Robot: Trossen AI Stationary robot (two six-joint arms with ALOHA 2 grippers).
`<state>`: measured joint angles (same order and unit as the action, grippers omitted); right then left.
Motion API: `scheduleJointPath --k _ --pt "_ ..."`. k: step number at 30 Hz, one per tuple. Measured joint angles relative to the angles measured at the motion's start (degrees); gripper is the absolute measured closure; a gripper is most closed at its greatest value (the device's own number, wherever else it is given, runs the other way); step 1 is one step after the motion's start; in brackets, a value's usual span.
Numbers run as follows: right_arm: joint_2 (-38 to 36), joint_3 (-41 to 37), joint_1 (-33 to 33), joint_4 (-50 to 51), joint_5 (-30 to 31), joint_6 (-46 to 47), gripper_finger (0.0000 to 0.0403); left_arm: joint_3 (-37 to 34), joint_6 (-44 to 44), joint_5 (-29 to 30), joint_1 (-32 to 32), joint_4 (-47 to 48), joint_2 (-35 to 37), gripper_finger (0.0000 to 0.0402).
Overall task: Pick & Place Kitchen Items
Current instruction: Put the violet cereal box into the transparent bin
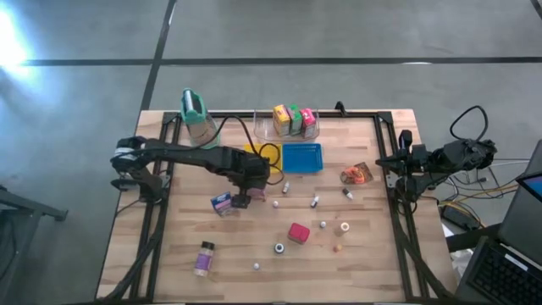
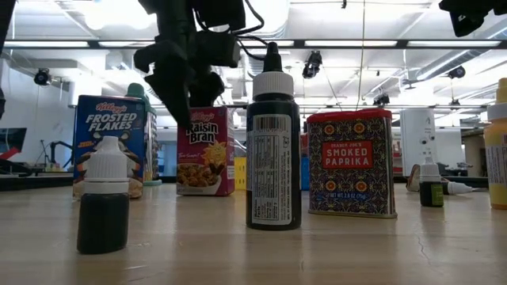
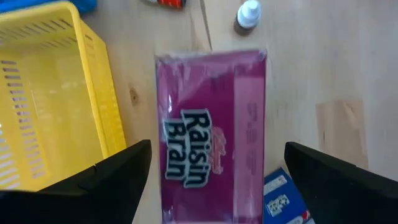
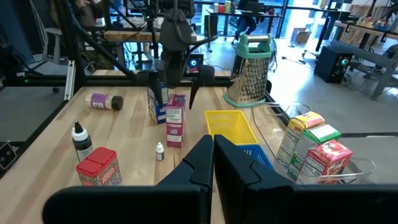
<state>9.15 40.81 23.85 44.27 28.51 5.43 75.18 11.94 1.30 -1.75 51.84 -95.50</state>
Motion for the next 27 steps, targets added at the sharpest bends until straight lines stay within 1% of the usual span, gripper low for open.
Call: scheduleJointPath --k 6,13,21,27 --pt "0.0 -0.01 -0.01 0.0 0.0 0.06 0.0394 0.0 -0.42 0.04 -1.26 2.04 0.01 0.0034" --pt "0.0 0.01 -0.01 0.0 0.02 0.02 0.0394 0.0 1.92 -0.05 -2.51 2.78 0.53 0.0058" --pt "0.0 -0.01 0.01 0.0 0.0 0.09 0.0394 0.0 1.47 -0.18 -2.7 3.55 3.1 0.0069" --pt "0.0 0.0 0.01 0.0 0.0 0.0 0.0394 -0.36 0.35 -4.09 -2.7 2.78 3.85 0.0069"
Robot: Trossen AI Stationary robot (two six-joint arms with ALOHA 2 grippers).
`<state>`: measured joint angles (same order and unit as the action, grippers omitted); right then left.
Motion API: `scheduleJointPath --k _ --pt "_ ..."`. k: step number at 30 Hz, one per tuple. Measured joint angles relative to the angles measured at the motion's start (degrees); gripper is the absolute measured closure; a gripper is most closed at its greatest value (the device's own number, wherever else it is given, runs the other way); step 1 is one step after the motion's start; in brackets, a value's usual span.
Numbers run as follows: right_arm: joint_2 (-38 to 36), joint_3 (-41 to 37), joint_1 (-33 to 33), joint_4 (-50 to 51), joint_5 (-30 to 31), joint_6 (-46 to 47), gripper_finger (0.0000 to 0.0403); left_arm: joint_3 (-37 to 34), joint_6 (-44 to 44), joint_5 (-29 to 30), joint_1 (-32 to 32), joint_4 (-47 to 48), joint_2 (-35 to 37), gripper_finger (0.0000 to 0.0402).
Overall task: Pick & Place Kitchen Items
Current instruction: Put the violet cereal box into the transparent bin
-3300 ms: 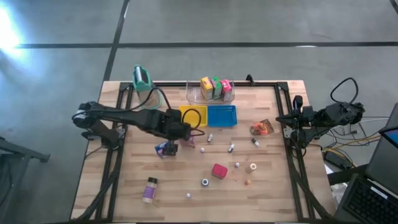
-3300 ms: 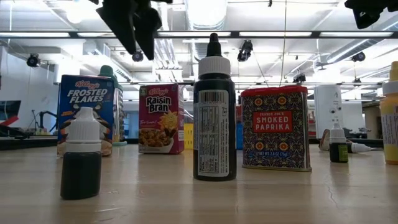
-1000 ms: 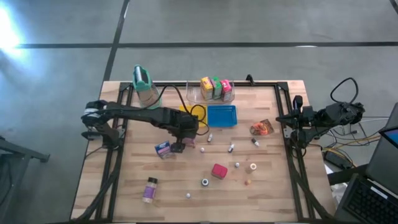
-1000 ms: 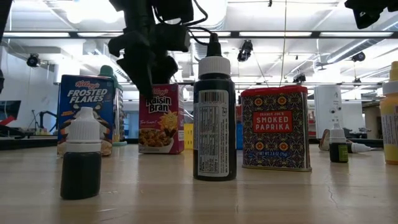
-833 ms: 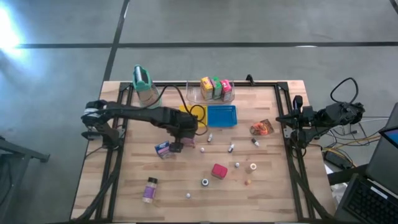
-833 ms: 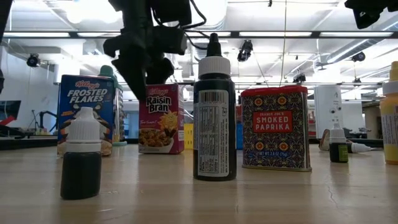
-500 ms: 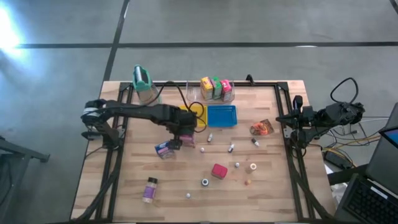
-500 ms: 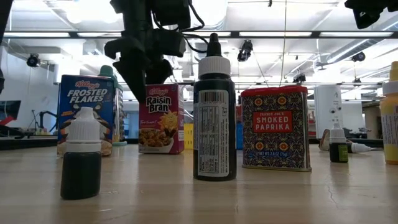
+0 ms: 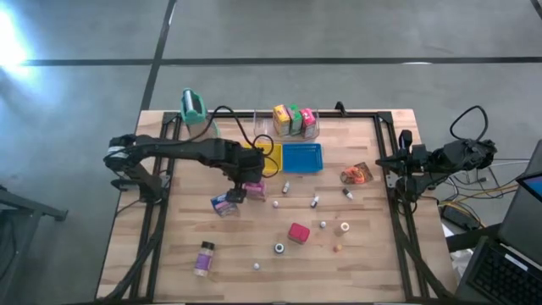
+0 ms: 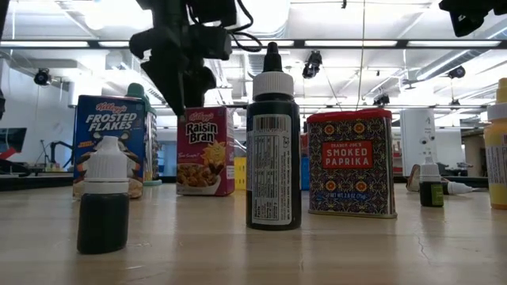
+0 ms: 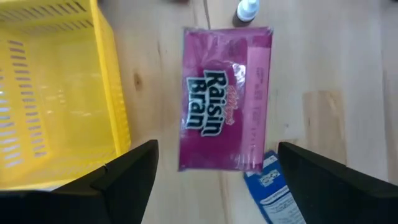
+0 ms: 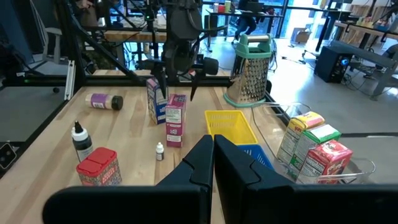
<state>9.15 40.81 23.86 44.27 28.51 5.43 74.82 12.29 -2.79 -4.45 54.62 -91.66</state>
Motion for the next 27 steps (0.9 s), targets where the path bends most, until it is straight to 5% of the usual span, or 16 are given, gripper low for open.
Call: scheduleJointPath --k 27 --pt "0.0 -0.01 -0.02 0.0 0.0 0.02 0.0394 -2.0 -1.68 -0.17 0.04 -2.27 -0.02 0.0085"
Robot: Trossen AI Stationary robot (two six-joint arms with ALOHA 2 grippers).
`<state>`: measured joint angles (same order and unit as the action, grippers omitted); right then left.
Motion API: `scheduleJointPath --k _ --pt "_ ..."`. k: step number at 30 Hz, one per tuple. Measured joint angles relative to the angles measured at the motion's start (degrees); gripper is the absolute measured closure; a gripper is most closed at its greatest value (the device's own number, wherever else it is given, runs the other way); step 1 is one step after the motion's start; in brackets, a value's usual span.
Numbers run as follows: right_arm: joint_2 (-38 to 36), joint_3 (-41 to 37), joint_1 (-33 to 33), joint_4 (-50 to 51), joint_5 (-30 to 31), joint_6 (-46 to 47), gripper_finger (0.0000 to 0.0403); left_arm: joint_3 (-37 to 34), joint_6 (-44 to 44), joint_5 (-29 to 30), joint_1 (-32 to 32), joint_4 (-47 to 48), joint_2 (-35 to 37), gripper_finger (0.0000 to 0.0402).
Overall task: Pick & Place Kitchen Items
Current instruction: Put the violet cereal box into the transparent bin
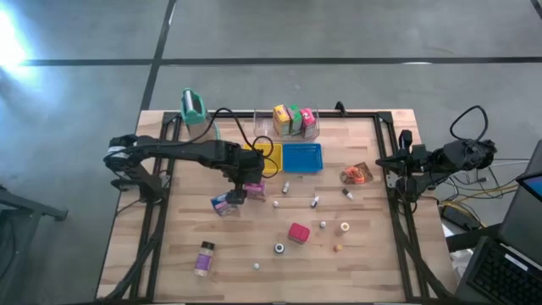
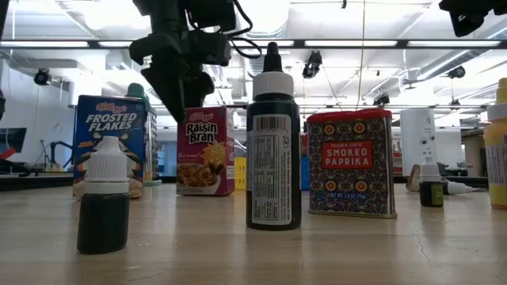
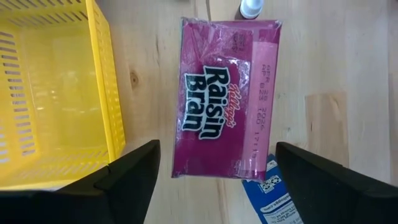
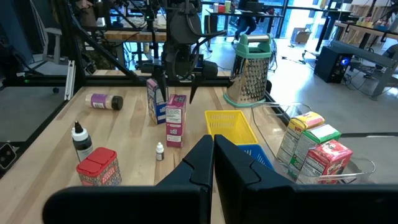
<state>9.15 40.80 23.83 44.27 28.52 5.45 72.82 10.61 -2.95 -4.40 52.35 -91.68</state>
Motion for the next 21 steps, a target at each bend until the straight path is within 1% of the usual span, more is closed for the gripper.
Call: scheduleJointPath --k 15,21 --pt "0.0 0.01 0.0 0.0 0.01 0.02 0.0394 0.0 0.02 -0.21 0.0 -0.4 0.0 0.017" --pt "0.0 0.0 0.0 0.0 0.0 0.04 0.0394 0.0 -0.98 -0.58 0.0 -0.43 0.0 0.0195"
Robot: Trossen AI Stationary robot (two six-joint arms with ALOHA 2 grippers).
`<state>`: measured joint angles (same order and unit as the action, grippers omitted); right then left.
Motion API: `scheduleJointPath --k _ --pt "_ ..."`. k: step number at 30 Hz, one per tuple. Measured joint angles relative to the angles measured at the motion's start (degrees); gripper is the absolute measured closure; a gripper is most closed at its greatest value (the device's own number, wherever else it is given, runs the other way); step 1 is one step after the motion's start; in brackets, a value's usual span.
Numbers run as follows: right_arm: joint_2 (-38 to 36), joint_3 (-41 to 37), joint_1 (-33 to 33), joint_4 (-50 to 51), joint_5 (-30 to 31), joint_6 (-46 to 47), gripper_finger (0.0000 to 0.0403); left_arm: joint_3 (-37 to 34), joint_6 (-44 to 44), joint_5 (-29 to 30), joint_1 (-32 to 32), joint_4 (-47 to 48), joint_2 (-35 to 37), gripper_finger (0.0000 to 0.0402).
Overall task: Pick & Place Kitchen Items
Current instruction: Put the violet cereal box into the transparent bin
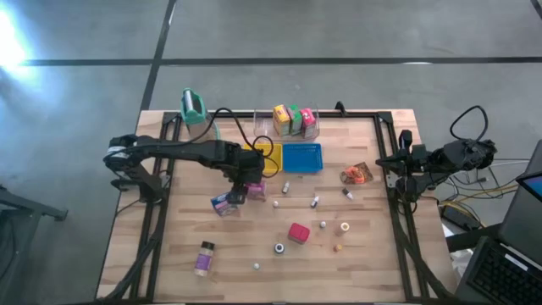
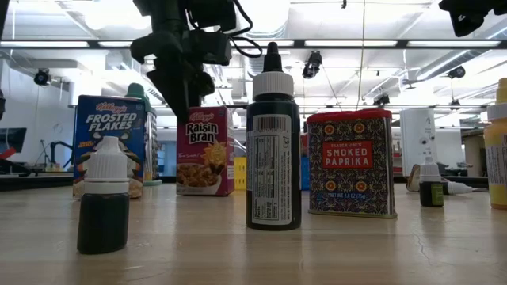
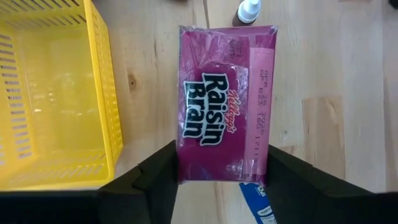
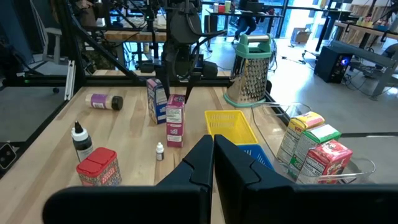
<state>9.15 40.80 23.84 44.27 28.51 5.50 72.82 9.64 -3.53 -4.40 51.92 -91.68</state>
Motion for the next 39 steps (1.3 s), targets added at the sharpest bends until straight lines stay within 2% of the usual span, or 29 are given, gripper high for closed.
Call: scheduleJointPath --k 15,20,28,32,37,39 --pt "0.0 0.01 0.01 0.01 0.0 -0.04 0.0394 0.71 -9.08 0.02 0.05 -0.06 0.0 0.0198" --pt "0.0 0.01 0.01 0.0 0.01 -0.02 0.0394 4.46 -13.06 0.07 0.15 2.7 0.0 0.0205" --pt "0.0 0.0 0.0 0.0 0.0 -0.06 0.0394 12.35 -24.57 0.39 0.14 7.94 0.02 0.0215" --pt "0.0 0.0 0.0 0.0 0.0 -0.04 0.0394 16.72 -30.85 4.99 0.15 8.2 0.04 0.0215" --pt "0.0 0.0 0.01 0.0 0.01 -0.06 0.0394 22.41 -44.09 19.02 -1.49 8.15 0.07 0.0216" --pt "0.0 0.0 0.01 0.0 0.02 -0.02 0.0394 24.31 -45.48 21.52 -2.57 8.09 0.07 0.0216"
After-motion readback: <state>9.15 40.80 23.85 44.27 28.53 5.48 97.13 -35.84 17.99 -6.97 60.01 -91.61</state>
